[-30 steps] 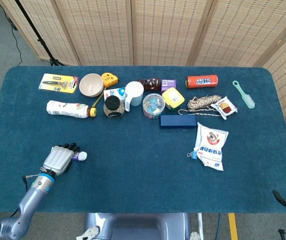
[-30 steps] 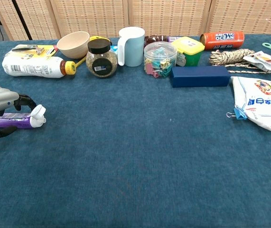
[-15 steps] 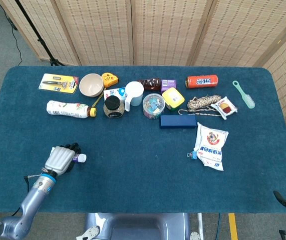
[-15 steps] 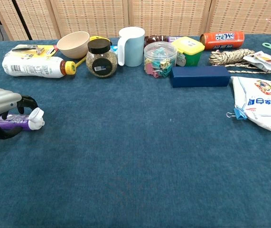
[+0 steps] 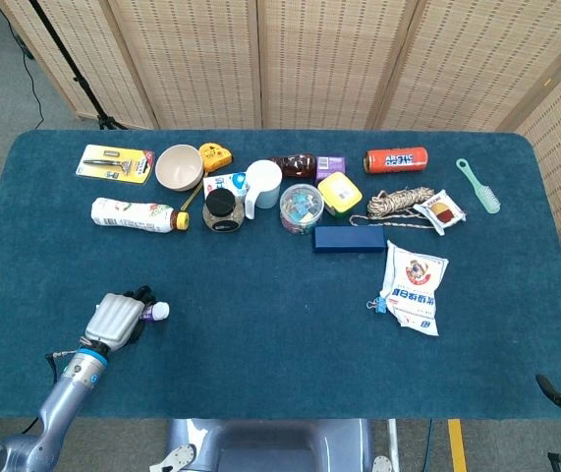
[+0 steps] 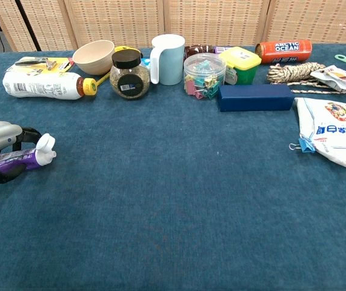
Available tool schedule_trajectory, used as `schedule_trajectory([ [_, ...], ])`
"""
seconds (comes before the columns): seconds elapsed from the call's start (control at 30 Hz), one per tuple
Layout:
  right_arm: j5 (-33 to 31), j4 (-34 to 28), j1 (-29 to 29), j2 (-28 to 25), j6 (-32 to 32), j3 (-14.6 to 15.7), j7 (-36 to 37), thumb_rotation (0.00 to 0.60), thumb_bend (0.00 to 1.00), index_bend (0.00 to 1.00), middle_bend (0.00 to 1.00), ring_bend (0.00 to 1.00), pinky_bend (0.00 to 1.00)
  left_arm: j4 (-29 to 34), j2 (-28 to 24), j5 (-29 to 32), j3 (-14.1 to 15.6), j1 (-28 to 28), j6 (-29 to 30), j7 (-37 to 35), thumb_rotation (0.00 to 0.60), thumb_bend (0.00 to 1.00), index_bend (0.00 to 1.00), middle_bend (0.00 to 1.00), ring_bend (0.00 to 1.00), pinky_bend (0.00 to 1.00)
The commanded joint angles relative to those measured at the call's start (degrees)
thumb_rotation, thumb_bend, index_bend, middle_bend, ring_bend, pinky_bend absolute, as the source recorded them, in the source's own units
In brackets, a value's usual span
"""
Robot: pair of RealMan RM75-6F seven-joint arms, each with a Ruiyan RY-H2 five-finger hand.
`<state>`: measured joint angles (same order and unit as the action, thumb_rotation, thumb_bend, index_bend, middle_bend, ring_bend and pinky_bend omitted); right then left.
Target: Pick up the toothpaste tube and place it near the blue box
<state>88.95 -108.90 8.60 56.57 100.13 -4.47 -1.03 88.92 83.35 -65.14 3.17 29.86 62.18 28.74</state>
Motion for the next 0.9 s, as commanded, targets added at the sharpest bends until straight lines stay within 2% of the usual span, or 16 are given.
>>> schedule_trajectory([
  [0.03,0.2,-0.1,0.0,0.0,0.1,0.0,-0.1,0.600,0.00,0.03,0.00,0.00,0.05,0.2,-0.3,-0.9,-0.3,-0.4,0.7,-0.7,0.600,0.59,0.49,0.37,0.43,0.47],
  [0.33,0.2,-0.1,0.0,0.1,0.2,-0.2,0.1,0.600,0.00,0.03,0.00,0.00,0.05,2.2,-2.5,-2.5,-1.4,-0.7,1.4,-1.7,0.600,0.65,0.51,0.39,0.43,0.48],
  [0.5,0.1,0.0,-0.1,0.2,0.1,-0.3,0.3,0.600,0.00,0.03,0.00,0.00,0.05,3.2,-3.7,-3.8,-2.0,-0.5,1.4,-2.2,0.600,0.76,0.52,0.40,0.46,0.51],
  [0.7,-0.1,-0.3,-1.3,0.0,-1.7,-0.5,0.3,0.600,0.00,0.03,0.00,0.00,0.05,5.2,-7.8,-8.7,-3.3,1.5,0.2,-5.2,0.600,0.96,0.61,0.48,0.54,0.56],
  [0.77,0.0,-0.4,-1.5,0.0,-2.1,-0.5,0.2,0.600,0.00,0.03,0.00,0.00,0.05,5.7,-8.7,-9.6,-3.3,2.0,-0.5,-5.9,0.600,0.99,0.62,0.49,0.56,0.58],
  [0.9,0.3,-0.7,-2.3,-0.2,-3.4,-0.4,0.0,0.600,0.00,0.03,0.00,0.00,0.05,6.8,-11.2,-11.9,-3.4,3.1,-1.8,-7.2,0.600,1.00,0.65,0.53,0.59,0.59],
])
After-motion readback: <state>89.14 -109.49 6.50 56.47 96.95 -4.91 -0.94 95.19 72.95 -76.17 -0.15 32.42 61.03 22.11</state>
